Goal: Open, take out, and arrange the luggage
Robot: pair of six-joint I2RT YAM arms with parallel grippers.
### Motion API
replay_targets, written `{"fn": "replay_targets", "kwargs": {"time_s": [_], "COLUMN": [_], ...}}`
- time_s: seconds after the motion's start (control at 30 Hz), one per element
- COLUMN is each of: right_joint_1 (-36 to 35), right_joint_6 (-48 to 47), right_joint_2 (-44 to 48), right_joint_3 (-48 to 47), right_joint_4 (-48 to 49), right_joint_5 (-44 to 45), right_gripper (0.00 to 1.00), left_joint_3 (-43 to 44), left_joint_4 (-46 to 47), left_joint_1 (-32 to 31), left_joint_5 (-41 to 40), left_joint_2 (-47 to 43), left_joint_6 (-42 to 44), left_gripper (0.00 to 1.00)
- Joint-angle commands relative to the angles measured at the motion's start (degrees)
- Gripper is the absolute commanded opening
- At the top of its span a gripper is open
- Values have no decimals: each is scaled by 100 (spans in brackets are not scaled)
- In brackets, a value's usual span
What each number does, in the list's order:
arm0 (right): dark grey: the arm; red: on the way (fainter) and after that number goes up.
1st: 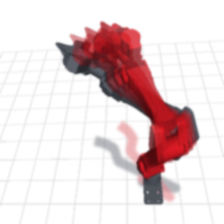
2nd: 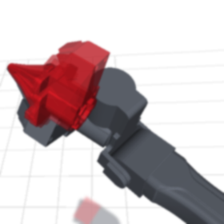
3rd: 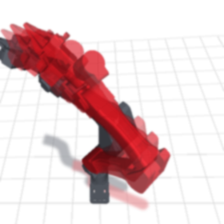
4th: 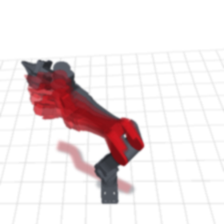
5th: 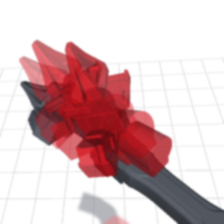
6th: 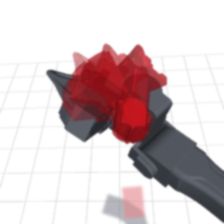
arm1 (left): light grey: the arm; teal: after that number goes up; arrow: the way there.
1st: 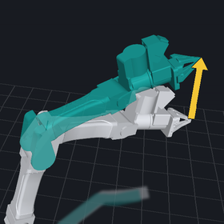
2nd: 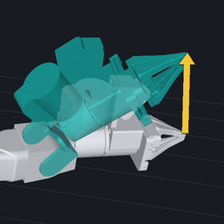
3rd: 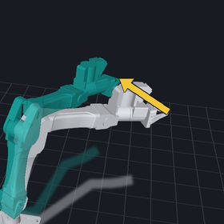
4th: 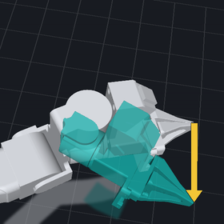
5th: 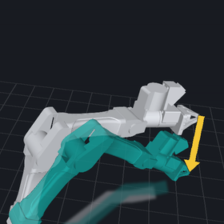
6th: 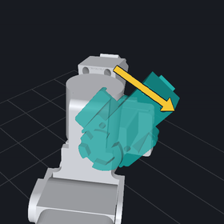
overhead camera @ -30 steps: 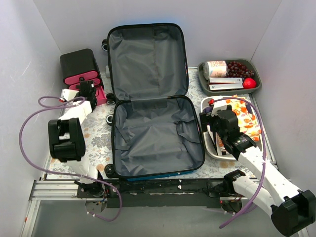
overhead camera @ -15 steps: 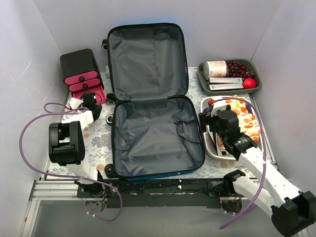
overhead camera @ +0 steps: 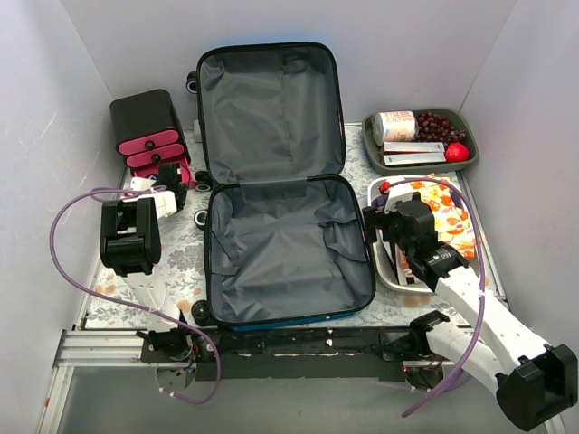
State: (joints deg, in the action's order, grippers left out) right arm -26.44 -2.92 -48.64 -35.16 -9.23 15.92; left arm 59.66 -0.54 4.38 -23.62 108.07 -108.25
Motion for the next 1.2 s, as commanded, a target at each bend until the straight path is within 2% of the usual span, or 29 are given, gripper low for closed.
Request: {"fn": "replay_targets", "kwargs": {"time_s": [0.0, 0.17, 0.33, 0.7, 0.97, 1.17], "right_joint_1": [-37, -37, -37, -37, -28, -37], "right_joint_6": [2, -16, -60, -130, -174, -165], "right_joint_2": [-136, -268, -374, -541, -524, -436], "right_joint_3": [-316, -422, -553, -729, -730, -721], "right_joint_4": [89, -8, -114, -245, -281, -289], "right_joint_5": [86, 165, 201, 324, 368, 359], "right_gripper": [98, 98, 98, 98, 98, 98], "left_joint_3": [326, 678, 758, 1443, 1470, 1382], "left_joint_4": [18, 27, 729, 959, 1170, 1389], "left_joint_1": [28, 28, 19, -8, -25, -25], "left_joint_5": [-670, -995, -803, -723, -724, -671], "left_joint_2": [178, 425, 714, 1137, 1164, 1102], "left_joint_6": [-407, -583, -732, -1014, -777, -505], "left_gripper": [31, 32, 35, 38, 47, 63]}}
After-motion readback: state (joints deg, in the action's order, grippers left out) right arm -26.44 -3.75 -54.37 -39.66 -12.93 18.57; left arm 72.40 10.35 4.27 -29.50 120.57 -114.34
